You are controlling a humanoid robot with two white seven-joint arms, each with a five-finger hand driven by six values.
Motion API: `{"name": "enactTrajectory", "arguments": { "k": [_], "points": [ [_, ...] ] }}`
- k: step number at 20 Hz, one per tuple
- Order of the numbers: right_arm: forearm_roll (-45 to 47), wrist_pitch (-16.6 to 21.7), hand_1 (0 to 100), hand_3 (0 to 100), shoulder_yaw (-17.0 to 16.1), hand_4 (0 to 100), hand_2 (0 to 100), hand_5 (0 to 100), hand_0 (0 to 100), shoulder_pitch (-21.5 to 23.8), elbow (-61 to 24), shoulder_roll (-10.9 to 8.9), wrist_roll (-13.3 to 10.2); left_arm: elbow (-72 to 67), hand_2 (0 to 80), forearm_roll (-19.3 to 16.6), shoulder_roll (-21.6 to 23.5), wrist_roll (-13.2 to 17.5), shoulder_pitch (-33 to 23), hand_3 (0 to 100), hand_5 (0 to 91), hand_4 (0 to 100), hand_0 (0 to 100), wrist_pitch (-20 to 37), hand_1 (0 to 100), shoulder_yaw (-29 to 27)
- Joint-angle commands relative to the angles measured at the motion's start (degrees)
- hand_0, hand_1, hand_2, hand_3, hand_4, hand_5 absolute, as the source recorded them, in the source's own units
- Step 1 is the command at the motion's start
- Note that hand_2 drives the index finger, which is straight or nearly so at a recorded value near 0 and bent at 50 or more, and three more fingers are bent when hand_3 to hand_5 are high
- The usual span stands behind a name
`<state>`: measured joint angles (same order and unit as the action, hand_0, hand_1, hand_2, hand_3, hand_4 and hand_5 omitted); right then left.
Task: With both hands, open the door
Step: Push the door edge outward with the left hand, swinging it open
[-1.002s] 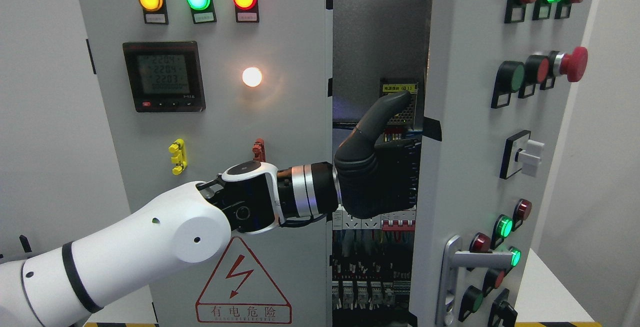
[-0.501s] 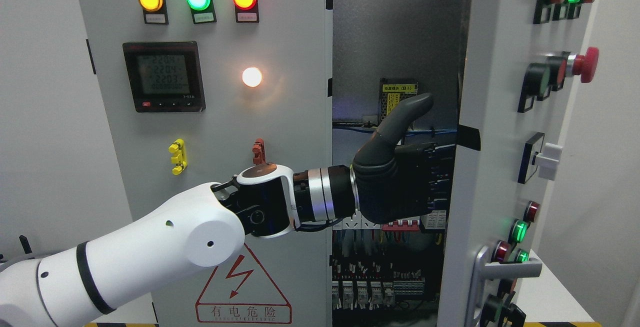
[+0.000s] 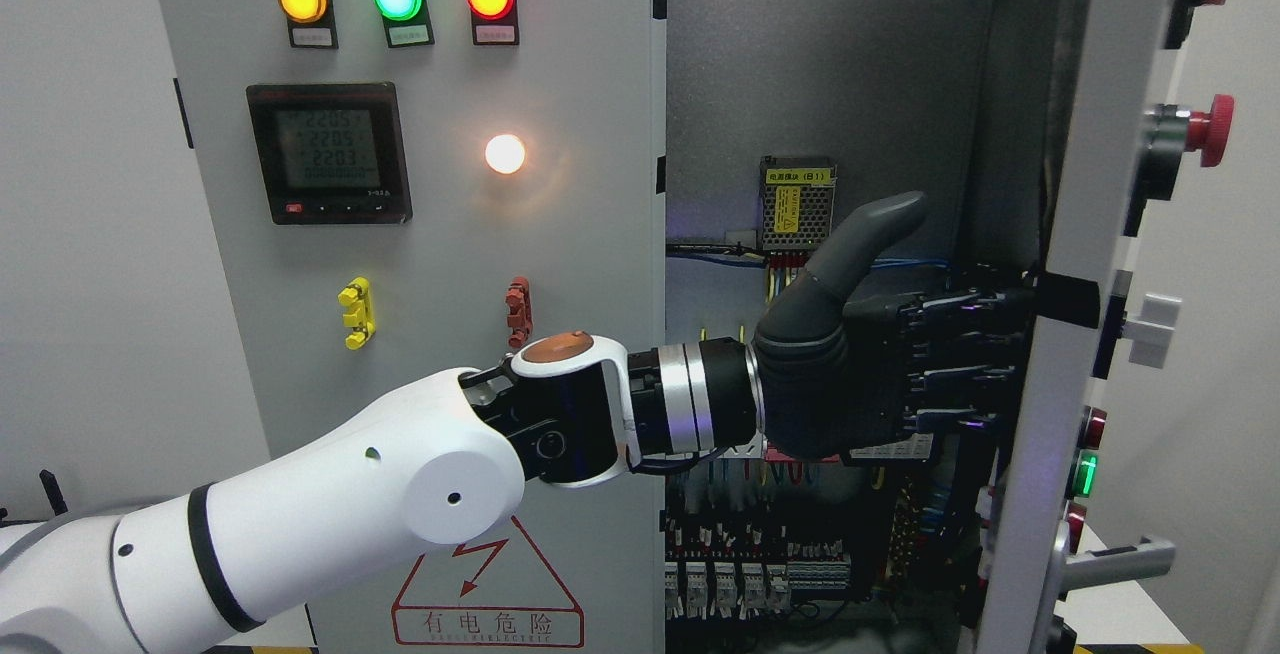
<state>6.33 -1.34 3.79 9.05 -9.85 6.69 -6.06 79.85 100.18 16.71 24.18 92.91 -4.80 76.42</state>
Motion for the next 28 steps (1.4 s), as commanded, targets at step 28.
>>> {"name": "enactTrajectory", "arguments": {
  "k": [28],
  "points": [
    [0.0, 0.0, 0, 0, 0.0, 0, 0, 0, 11, 0.0, 0.0, -0.01, 0.0, 5.1, 0.0, -2.4, -11.3, -7.1, 0.4, 0, 0.0, 3, 0, 0.0, 0, -1.1]
  ]
}}
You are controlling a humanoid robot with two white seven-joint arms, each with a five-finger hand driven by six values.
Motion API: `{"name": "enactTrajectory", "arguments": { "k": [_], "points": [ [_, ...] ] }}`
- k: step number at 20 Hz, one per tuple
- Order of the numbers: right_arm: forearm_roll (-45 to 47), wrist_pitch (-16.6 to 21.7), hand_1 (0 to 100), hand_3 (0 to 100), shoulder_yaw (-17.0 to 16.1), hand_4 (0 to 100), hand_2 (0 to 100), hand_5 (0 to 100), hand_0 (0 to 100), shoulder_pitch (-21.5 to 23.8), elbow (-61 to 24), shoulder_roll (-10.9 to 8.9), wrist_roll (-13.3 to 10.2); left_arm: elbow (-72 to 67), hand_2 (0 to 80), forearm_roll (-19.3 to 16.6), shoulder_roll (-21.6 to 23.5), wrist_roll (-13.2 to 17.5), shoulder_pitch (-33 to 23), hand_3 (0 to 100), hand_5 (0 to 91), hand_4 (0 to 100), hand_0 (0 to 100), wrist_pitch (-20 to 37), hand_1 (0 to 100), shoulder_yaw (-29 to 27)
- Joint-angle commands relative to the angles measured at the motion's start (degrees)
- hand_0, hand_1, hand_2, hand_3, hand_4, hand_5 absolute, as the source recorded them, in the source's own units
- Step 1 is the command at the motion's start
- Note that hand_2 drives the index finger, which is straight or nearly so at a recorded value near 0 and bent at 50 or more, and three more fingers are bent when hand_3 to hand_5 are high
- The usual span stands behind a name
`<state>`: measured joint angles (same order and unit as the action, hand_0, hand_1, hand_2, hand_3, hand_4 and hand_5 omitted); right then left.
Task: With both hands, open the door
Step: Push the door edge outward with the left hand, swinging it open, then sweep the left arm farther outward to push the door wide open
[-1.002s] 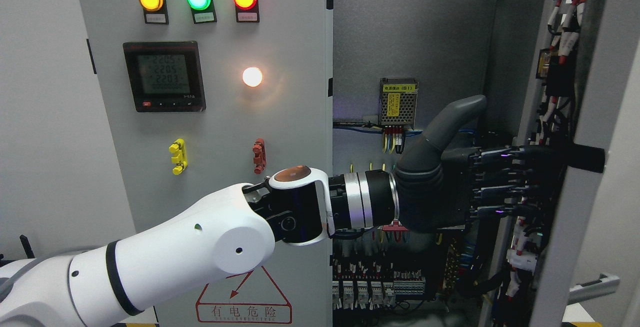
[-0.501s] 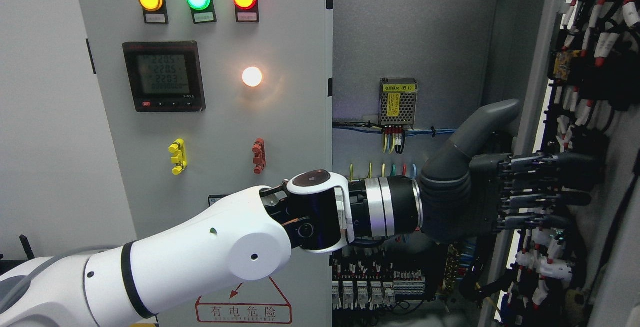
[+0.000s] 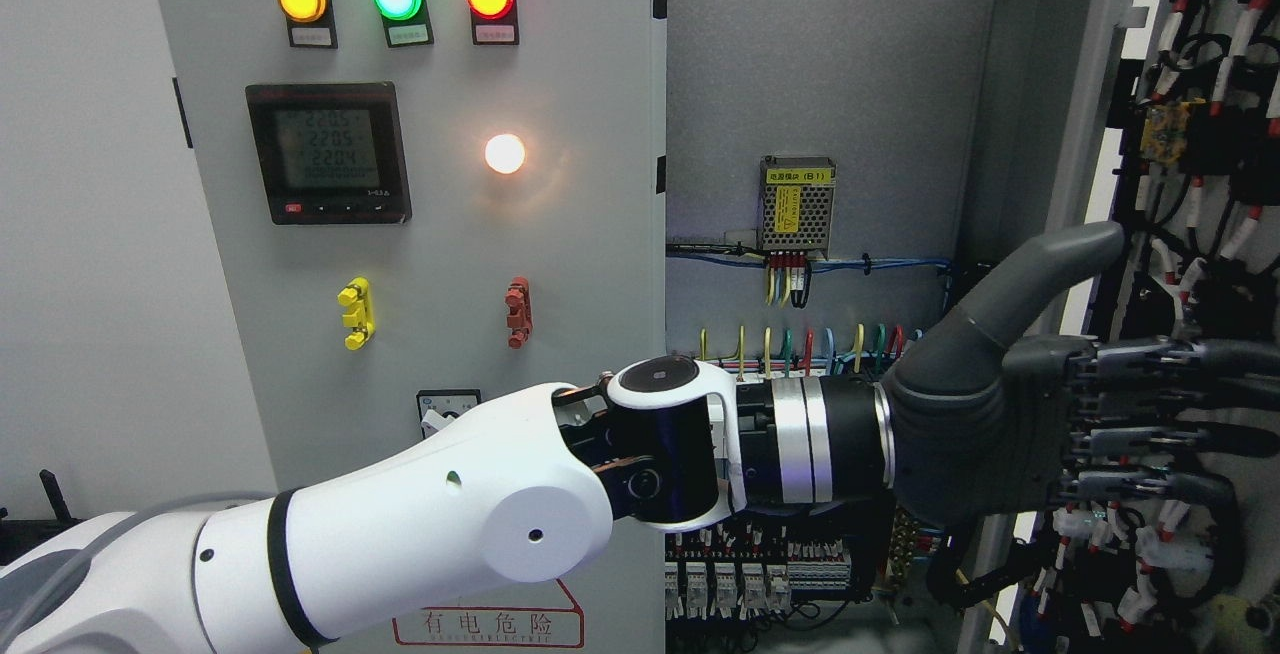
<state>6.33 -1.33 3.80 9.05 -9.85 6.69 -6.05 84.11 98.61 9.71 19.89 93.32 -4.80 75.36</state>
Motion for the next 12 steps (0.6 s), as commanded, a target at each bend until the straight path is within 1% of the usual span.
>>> {"name": "enactTrajectory", "arguments": {
  "k": [1, 9, 12],
  "points": [
    [0.0, 0.0, 0, 0, 0.1, 0, 0, 0, 11, 0.0, 0.0, -0.01, 0.0, 0.9, 0.0, -0.8, -4.7, -3.5, 0.0, 0, 0.0, 3, 0, 0.1, 0, 0.0],
    [0.0, 0.0, 0, 0, 0.0, 0, 0, 0, 11, 0.0, 0.0, -0.01, 0.0, 0.7, 0.0, -0.9, -8.6, -7.8, 0.5, 0, 0.0, 3, 0, 0.3, 0, 0.0],
    [0.0, 0.0, 0, 0, 0.0, 0, 0, 0, 11, 0.0, 0.0, -0.01, 0.0, 0.4, 0.0, -0.8, -9.4, -10.7, 0.5, 0, 0.0, 3, 0, 0.5, 0, 0.0]
  ]
}}
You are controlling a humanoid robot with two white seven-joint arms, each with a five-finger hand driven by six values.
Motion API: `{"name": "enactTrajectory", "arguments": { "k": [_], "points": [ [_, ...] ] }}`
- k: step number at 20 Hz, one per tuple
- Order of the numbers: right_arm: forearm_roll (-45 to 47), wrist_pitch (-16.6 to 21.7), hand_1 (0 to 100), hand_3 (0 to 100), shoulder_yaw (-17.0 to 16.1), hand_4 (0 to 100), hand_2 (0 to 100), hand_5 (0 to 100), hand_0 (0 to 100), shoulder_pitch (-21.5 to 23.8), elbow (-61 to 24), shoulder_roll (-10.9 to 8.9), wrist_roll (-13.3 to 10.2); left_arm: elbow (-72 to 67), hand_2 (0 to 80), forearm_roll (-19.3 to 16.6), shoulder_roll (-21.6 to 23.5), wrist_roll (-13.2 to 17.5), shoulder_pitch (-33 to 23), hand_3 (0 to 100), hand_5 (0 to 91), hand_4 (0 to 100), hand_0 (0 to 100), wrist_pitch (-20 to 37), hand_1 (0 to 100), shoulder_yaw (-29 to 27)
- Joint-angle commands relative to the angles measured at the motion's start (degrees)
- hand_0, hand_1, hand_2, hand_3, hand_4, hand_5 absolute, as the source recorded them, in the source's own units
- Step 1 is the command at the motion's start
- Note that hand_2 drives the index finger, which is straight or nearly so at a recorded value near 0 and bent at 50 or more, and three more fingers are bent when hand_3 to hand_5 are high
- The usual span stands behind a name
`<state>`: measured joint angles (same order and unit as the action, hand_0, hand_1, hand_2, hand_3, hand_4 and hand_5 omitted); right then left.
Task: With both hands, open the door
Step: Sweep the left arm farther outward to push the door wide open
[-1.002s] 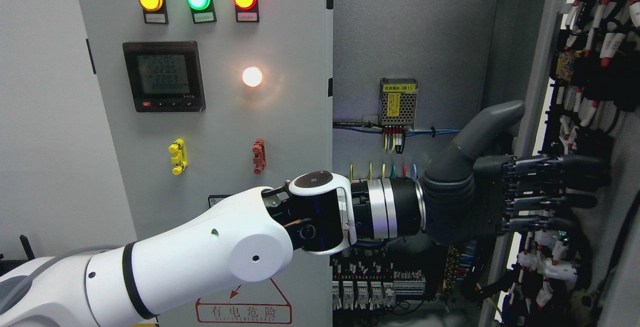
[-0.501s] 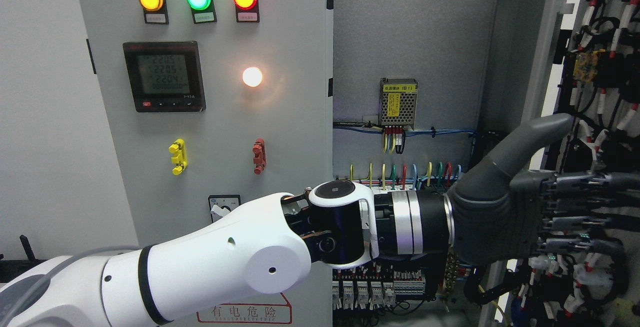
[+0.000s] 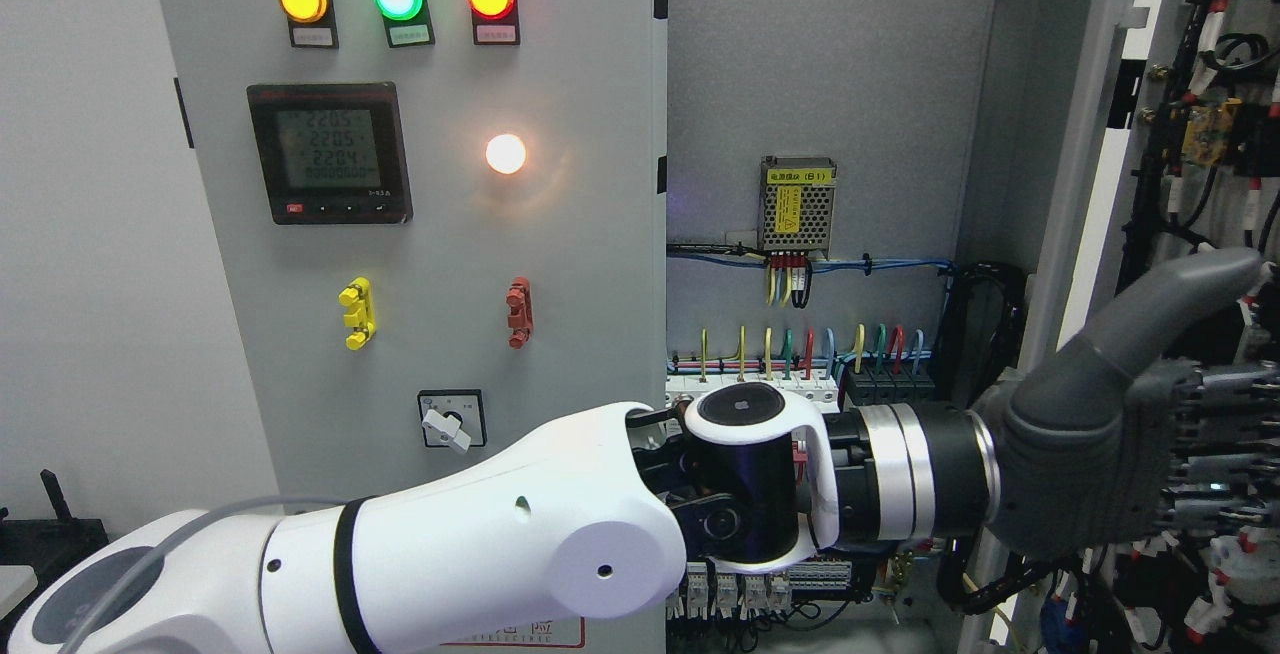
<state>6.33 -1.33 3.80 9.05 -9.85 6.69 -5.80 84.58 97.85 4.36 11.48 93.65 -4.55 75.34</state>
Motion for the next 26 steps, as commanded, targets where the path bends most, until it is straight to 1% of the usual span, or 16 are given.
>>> {"name": "enactTrajectory", "arguments": {
  "k": [1, 6, 10, 13, 18, 21, 26],
  "points": [
    [0.0, 0.0, 0, 0, 0.0, 0, 0, 0, 11, 0.0, 0.0, -0.01, -0.3, 0.0, 0.0, 0.0, -4.3, -2.8, 0.1, 0, 0.0, 3, 0, 0.2, 0, -0.1],
    [0.0, 0.0, 0, 0, 0.0, 0, 0, 0, 11, 0.0, 0.0, -0.01, -0.3, -0.1, 0.0, -0.1, -5.5, -6.3, 0.1, 0, 0.0, 3, 0, 0.5, 0, -0.1],
    [0.0, 0.0, 0, 0, 0.0, 0, 0, 0, 11, 0.0, -0.1, -0.01, -0.3, -1.0, 0.0, -0.1, -7.0, -8.5, 0.2, 0, 0.0, 3, 0, 0.6, 0, -0.1],
    [0.0, 0.0, 0, 0, 0.0, 0, 0, 0, 11, 0.1, 0.0, -0.01, -0.3, -1.1, 0.0, 0.0, -8.1, -9.4, 0.9, 0, 0.0, 3, 0, 0.6, 0, 0.0],
    [0.0, 0.0, 0, 0, 0.1, 0, 0, 0, 11, 0.0, 0.0, -0.01, -0.3, -1.1, 0.0, 0.0, -8.5, -9.6, 0.9, 0, 0.0, 3, 0, 0.6, 0, 0.0],
    [0.0, 0.0, 0, 0, 0.0, 0, 0, 0, 11, 0.1, 0.0, 0.08, -0.3, -1.2, 0.0, 0.0, -8.6, -10.7, 0.9, 0, 0.0, 3, 0, 0.6, 0, 0.0],
    [0.0, 0.0, 0, 0, 0.0, 0, 0, 0, 11, 0.0, 0.0, 0.07, -0.3, -1.5, 0.0, -0.1, -8.6, -10.8, 0.9, 0, 0.0, 3, 0, 0.6, 0, 0.0]
  ]
}}
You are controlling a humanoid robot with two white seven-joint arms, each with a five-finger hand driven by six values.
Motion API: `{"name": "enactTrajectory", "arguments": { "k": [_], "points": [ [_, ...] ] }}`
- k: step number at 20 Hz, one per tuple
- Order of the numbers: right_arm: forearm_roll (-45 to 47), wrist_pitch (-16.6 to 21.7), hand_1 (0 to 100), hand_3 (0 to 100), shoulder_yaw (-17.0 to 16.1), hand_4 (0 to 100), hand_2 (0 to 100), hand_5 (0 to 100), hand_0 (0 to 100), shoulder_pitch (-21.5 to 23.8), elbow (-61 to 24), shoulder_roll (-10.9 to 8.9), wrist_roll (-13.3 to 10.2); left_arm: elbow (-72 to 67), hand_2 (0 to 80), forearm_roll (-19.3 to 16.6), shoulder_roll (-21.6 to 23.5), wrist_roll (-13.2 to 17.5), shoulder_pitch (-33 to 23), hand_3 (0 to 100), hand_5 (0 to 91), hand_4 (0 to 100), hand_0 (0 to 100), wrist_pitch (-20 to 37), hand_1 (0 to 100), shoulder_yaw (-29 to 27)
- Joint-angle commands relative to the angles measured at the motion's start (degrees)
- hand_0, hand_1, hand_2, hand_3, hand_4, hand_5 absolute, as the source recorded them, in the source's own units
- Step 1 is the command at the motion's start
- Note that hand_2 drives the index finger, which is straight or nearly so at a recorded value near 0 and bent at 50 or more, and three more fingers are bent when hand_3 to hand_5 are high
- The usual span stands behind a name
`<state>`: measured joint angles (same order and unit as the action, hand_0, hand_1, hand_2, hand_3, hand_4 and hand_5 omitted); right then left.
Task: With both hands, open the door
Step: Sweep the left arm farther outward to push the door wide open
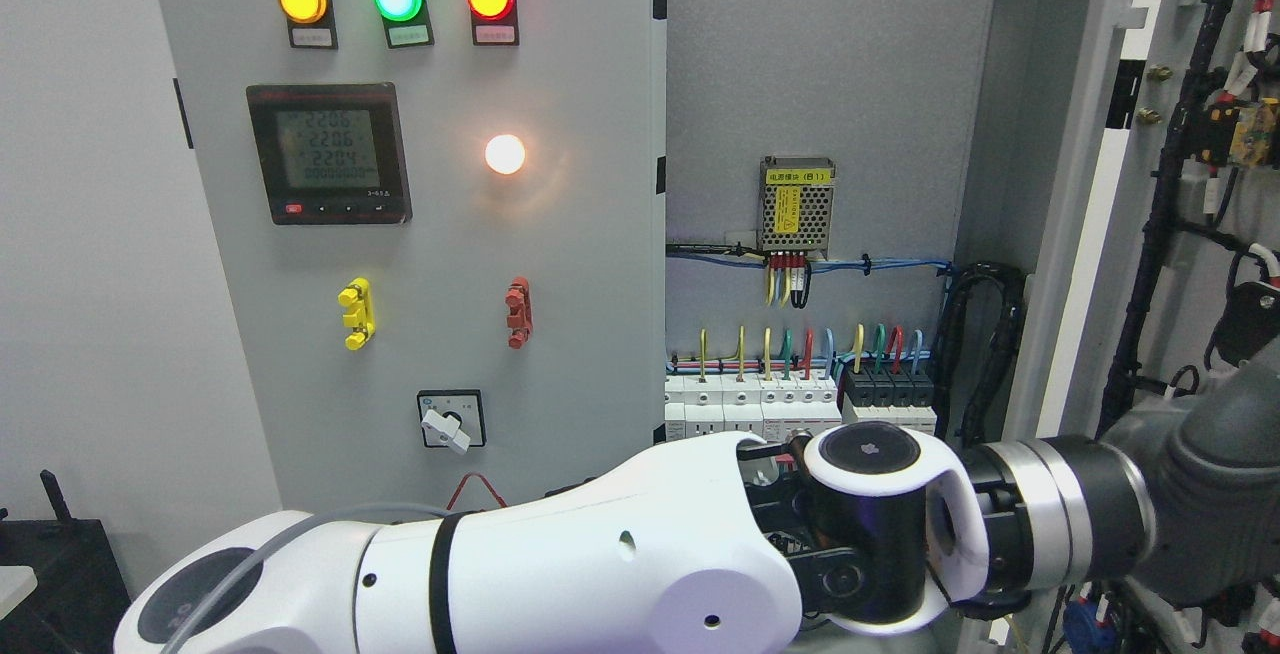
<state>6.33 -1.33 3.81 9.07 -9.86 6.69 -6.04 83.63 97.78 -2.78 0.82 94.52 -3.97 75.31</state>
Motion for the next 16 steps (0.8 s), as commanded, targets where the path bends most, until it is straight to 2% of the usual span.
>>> {"name": "enactTrajectory", "arguments": {
  "k": [1, 8, 12, 16],
  "points": [
    [0.0, 0.0, 0, 0, 0.0, 0, 0, 0, 11, 0.0, -0.1, 0.08, 0.0, -0.6, 0.0, 0.0, -1.3, -0.1, 0.1, 0, 0.0, 3, 0, 0.0, 0, 0.0],
    [0.0, 0.0, 0, 0, 0.1, 0, 0, 0, 11, 0.0, 0.0, -0.01, 0.0, -0.2, 0.0, 0.0, 0.2, 1.5, 0.0, 0, 0.0, 3, 0, -0.3, 0, -0.1],
    [0.0, 0.0, 0, 0, 0.1, 0, 0, 0, 11, 0.0, -0.1, 0.08, 0.0, 2.6, 0.0, 0.2, 6.5, 3.0, -0.4, 0, 0.0, 3, 0, -0.5, 0, -0.9],
    [0.0, 0.0, 0, 0, 0.0, 0, 0, 0, 11, 0.0, 0.0, 0.00, 0.0, 7.8, 0.0, 0.2, 14.5, 4.0, -3.7, 0, 0.0, 3, 0, -2.3, 0, -4.1]
  ]
}}
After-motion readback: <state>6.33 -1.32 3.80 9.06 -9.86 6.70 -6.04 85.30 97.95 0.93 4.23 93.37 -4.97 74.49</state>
